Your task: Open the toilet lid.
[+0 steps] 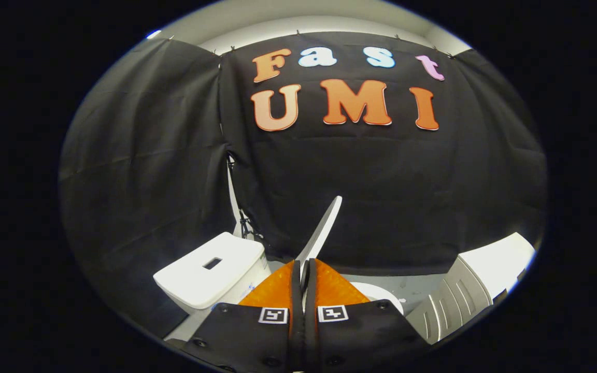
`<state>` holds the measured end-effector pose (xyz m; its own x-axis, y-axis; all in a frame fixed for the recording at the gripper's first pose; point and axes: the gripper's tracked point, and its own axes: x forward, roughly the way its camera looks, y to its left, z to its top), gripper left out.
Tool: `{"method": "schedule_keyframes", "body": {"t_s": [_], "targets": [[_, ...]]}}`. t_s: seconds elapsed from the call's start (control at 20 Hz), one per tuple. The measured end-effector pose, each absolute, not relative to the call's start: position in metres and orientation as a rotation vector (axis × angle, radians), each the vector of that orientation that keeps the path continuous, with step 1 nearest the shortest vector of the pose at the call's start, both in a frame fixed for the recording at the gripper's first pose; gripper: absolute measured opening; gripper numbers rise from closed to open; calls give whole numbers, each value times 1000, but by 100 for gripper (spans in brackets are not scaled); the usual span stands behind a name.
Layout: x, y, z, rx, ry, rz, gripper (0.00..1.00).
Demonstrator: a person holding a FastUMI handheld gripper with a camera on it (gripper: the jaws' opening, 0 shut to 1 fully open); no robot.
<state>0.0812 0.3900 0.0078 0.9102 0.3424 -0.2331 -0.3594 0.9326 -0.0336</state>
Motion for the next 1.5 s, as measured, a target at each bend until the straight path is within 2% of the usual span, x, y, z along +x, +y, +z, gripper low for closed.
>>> {"method": "schedule_keyframes", "body": {"t_s": [0.25,0.75,1.25,1.5], "targets": [[72,462,21,-118,241,467,8],[58,569,16,-79,285,569,8],[42,658,-6,-164,310,602,8],[45,659,-7,-149,328,561,8]]}}
